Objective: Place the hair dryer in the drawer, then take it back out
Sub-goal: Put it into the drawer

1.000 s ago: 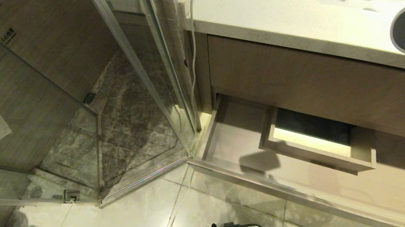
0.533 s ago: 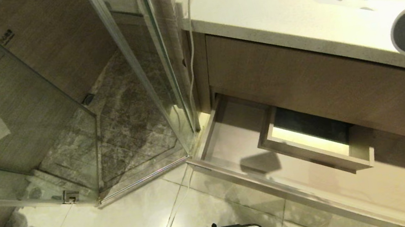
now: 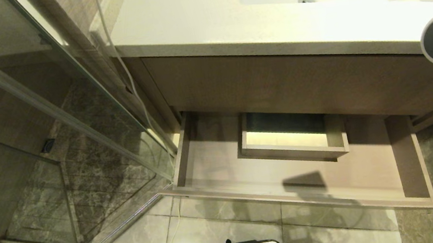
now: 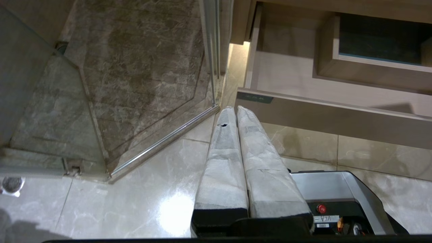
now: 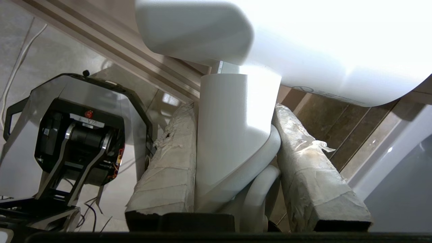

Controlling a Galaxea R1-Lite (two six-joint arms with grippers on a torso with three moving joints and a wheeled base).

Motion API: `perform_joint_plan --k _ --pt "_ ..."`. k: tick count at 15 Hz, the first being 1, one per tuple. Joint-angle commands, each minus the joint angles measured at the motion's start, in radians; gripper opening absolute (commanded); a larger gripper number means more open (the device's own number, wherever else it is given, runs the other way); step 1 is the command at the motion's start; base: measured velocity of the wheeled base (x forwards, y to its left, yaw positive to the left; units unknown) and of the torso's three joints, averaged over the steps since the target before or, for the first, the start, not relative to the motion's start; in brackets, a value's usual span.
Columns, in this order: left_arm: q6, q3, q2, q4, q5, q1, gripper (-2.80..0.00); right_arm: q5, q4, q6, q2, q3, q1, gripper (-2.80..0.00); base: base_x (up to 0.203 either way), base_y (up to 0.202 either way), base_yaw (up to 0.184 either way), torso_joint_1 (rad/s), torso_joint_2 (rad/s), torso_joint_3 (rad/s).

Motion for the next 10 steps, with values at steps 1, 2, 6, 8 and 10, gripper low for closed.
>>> perform_joint_plan --k 1,2,6,8,10 --pt "0.001 0.000 0.002 0.000 0.000 0.000 -2.80 0.000 0.005 -0.004 0.003 0.000 0.001 -2.80 0.000 0.000 0.000 0.000 0.00 0.000" --pt "-0.001 0.000 0.002 0.000 0.000 0.000 -2.80 0.000 0.009 -0.004 0.003 0.000 0.001 -2.80 0.000 0.000 0.000 0.000 0.00 0.000" --pt "-0.001 0.000 0.002 0.000 0.000 0.000 -2.80 0.000 0.008 -0.004 0.003 0.000 0.000 -2.80 0.000 0.000 0.000 0.000 0.00 0.000" --pt "0.000 0.000 0.002 0.000 0.000 0.000 -2.80 0.000 0.009 -0.004 0.003 0.000 -0.001 -2.80 0.000 0.000 0.000 0.000 0.00 0.000" --pt "0.001 0.000 0.002 0.000 0.000 0.000 -2.80 0.000 0.011 -0.006 0.003 0.002 0.001 -2.80 0.000 0.000 0.000 0.000 0.00 0.000"
